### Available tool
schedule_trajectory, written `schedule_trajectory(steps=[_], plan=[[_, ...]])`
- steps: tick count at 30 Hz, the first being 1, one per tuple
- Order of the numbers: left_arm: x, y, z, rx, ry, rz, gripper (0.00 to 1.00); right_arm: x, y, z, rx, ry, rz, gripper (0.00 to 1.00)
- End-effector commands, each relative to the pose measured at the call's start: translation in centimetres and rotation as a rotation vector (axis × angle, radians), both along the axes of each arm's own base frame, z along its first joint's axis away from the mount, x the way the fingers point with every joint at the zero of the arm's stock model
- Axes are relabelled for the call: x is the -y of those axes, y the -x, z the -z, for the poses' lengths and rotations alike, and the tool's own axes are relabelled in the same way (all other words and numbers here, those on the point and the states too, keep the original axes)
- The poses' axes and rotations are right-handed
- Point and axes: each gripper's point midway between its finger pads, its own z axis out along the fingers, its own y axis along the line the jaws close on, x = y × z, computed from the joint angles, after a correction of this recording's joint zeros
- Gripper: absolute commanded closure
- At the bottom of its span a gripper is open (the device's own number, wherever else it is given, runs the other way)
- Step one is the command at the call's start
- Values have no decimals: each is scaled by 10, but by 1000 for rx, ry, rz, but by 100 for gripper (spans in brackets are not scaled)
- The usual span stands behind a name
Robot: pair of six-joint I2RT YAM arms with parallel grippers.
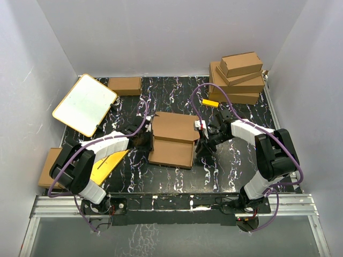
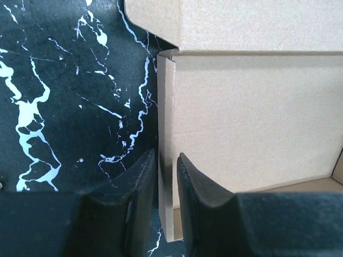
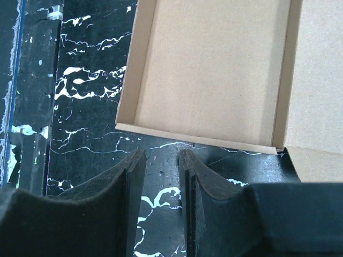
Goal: Fold the paper box
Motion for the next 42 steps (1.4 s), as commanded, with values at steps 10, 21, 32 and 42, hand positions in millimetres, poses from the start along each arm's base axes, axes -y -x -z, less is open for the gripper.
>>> schedule_trajectory(steps=[10, 21, 32, 42], plan=[[-11, -9, -5, 24, -80, -18, 83, -9, -9, -15, 36, -67, -12, 63], [-30, -5, 6, 51, -277, -14, 100, -9, -10, -14, 37, -63, -9, 63], [-42, -6, 5, 85, -418, -4, 100, -8, -11, -15, 36, -61, -6, 63], [-32, -5, 2, 84, -364, -1, 99, -6, -14, -18, 44, -66, 4, 63]])
